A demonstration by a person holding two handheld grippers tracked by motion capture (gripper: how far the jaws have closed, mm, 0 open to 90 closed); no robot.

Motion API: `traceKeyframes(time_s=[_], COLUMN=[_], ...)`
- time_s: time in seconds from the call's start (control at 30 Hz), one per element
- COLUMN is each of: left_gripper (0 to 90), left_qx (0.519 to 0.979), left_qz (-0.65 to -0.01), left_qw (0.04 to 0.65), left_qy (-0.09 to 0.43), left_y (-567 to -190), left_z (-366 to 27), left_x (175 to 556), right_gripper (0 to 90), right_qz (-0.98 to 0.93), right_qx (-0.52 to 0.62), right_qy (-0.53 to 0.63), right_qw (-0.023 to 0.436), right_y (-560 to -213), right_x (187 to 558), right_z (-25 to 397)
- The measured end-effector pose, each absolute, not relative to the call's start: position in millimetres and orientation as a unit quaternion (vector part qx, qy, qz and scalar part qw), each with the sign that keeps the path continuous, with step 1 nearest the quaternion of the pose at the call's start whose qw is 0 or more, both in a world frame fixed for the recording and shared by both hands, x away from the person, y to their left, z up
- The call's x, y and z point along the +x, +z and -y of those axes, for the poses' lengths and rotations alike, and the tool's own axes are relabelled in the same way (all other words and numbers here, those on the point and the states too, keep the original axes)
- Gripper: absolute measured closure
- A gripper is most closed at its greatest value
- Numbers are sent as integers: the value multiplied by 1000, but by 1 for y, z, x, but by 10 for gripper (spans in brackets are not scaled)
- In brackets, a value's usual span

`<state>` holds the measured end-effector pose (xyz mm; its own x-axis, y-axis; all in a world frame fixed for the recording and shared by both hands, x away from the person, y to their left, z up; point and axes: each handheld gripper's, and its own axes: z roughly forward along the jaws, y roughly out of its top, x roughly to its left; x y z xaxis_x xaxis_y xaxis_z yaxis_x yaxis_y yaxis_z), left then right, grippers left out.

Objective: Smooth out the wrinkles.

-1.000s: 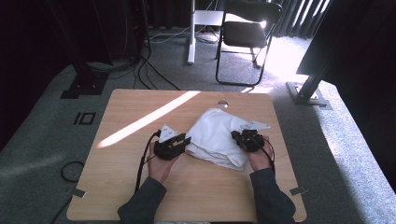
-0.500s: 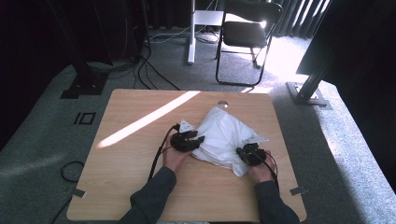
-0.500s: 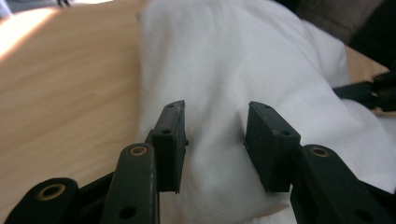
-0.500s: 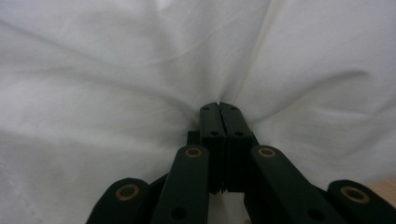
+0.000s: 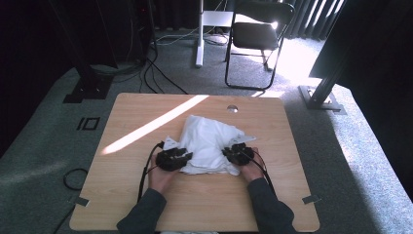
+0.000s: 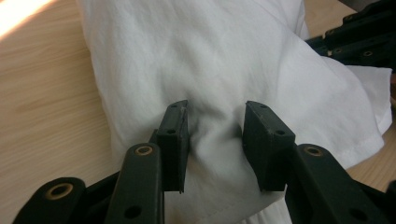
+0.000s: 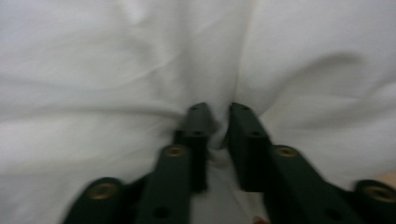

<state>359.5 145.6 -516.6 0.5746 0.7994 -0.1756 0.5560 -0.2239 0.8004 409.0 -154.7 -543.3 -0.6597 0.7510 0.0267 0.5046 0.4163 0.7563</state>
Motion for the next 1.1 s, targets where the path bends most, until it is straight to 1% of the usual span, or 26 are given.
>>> traceKeyframes(time_s=[0.03,0.07,0.1,0.2,0.23,0.3,0.33,0.37,0.43,0.5,0.53,0.6,0.67,0.73,0.8,0.9,0.97,1.03,1.1], left_gripper=[615,615,612,579,573,564,564,560,557,558,560,565,575,576,579,579,563,528,501], left_qx=[770,766,766,759,754,747,749,752,762,776,782,788,788,787,785,775,770,762,751], left_qz=[-440,-443,-441,-432,-431,-423,-413,-408,-402,-398,-398,-398,-399,-400,-403,-419,-426,-432,-437], left_qw=[441,446,448,465,474,490,495,494,484,466,455,446,444,444,444,443,444,450,464], left_qy=[138,135,136,144,147,151,153,154,153,151,152,151,150,153,156,165,168,171,173], left_y=[-517,-519,-519,-517,-514,-508,-504,-503,-503,-510,-514,-521,-525,-527,-527,-526,-524,-521,-515], left_z=[-146,-150,-151,-153,-153,-155,-155,-154,-148,-141,-137,-132,-130,-129,-129,-131,-132,-133,-138], left_x=[360,357,356,347,344,336,331,329,325,324,324,324,327,331,336,350,357,359,357], right_gripper=[700,634,596,546,544,519,500,480,440,442,457,479,478,481,485,477,465,424,374], right_qz=[-826,-819,-811,-805,-802,-806,-808,-803,-798,-814,-830,-851,-855,-850,-844,-833,-830,-825,-816], right_qx=[380,395,412,443,452,450,441,430,407,380,375,373,382,388,393,406,409,414,423], right_qy=[384,388,383,367,366,360,361,376,413,412,381,333,310,323,329,343,345,351,367], right_qw=[160,154,159,145,137,138,149,168,167,154,159,161,162,151,161,153,158,157,145], right_y=[-543,-538,-536,-537,-537,-531,-526,-519,-509,-508,-512,-526,-539,-544,-545,-548,-548,-549,-547], right_x=[409,417,423,429,428,420,412,402,389,379,377,376,380,387,395,408,415,421,423], right_z=[155,152,156,168,173,179,180,180,177,168,163,155,151,150,150,149,147,145,149])
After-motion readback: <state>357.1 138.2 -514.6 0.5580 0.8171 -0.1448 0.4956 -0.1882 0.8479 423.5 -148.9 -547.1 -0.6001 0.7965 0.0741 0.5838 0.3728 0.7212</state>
